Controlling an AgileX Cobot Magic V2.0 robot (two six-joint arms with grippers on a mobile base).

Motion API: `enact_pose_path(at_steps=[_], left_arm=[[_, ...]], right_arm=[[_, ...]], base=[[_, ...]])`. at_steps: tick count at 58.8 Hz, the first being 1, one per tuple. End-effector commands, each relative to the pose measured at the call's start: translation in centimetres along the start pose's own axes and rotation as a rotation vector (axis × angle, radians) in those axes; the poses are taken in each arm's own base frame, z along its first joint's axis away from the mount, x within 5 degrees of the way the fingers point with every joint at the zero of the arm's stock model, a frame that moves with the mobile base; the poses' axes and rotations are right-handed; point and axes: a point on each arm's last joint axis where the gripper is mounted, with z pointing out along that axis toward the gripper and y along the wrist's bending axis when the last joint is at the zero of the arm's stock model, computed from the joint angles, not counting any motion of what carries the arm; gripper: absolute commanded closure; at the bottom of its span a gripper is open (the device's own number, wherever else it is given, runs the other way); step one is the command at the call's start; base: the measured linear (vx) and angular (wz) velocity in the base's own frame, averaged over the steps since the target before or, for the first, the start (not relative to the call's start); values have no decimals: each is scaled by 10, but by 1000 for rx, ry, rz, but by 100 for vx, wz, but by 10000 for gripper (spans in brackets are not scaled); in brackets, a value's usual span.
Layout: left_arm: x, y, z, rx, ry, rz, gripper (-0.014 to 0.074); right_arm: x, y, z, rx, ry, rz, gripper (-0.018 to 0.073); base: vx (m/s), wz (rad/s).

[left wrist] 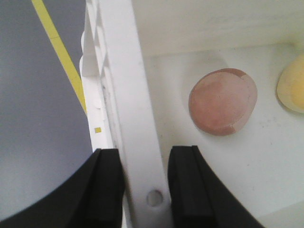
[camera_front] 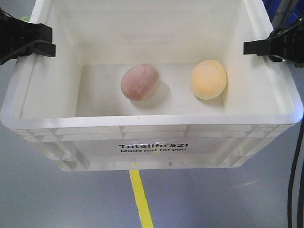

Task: Place moving items into box and shelve
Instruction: 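Carry the crate with both grippers toward the shelving area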

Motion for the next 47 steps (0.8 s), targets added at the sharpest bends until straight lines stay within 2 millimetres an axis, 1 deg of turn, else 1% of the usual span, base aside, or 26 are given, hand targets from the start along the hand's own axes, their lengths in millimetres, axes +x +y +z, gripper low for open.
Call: enact_pose_path(at_steps=[1,17,47], left_arm=[[-20,-14,-25,93,-206,-12,603],[-20,-14,-25,93,-206,-12,603],[-20,-14,-25,93,-206,-12,603]], right_arm=[[-21,13,-23,-40,-157,-8,565],[-21,13,-23,-40,-157,-8,565],[-21,13,-23,-40,-157,-8,565]], base=[[41,-37],[40,-43],[37,-51]])
